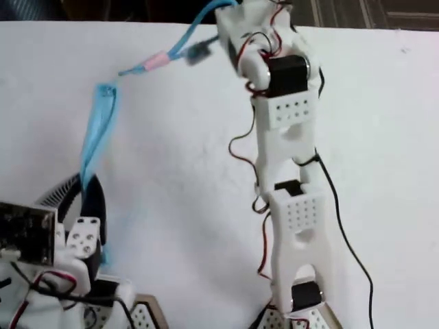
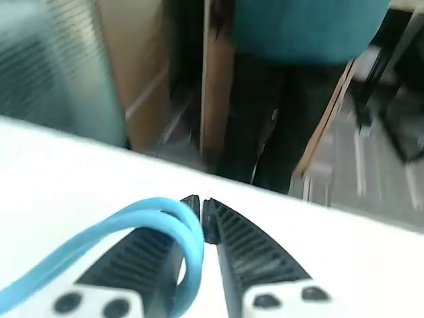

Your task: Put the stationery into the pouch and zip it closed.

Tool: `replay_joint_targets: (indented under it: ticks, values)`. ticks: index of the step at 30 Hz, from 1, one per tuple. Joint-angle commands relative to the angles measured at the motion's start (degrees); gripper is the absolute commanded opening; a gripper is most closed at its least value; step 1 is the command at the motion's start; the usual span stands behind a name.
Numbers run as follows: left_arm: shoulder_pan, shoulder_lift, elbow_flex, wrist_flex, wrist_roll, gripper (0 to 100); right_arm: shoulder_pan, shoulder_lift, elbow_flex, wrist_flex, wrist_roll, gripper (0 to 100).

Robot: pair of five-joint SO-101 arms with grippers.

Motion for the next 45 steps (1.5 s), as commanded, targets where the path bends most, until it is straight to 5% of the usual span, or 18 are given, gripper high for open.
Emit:
replay_joint_targets:
  ticks: [1,6,9,15,23,36,40,45]
  values:
    - [-0.6,0.0,1.5,-2.7,-0.4,2,-2.4,-6.9,-2.2,9.2,0.5,13.2]
    - [-0.6,0.0,6.8,-7.1,-0.2,2,-6.2,-12.9,-1.6,20.5,0.4,43.7]
    - [-0.6,0.0,8.1,-10.4,-0.2,2,-9.4,-17.1,-2.0,20.4,0.9,49.1]
    - [-1.0,0.1,15.8,-21.8,-0.4,2,-18.7,-28.4,3.8,20.5,0.9,37.8]
    - [-4.5,0.1,18.1,-27.4,-0.4,2,-19.5,-47.0,31.2,20.5,0.9,25.3]
    - [-4.4,6.4,17.5,-29.2,-0.4,2,-19.2,-79.5,75.0,20.2,-2.5,40.8]
    - [-4.5,3.9,18.3,-28.7,-0.5,2,-14.2,-90.6,86.6,18.9,-2.2,31.8]
    - [-4.3,-2.7,24.2,-28.1,-0.6,2,-4.5,-104.7,105.5,10.9,-1.9,6.0]
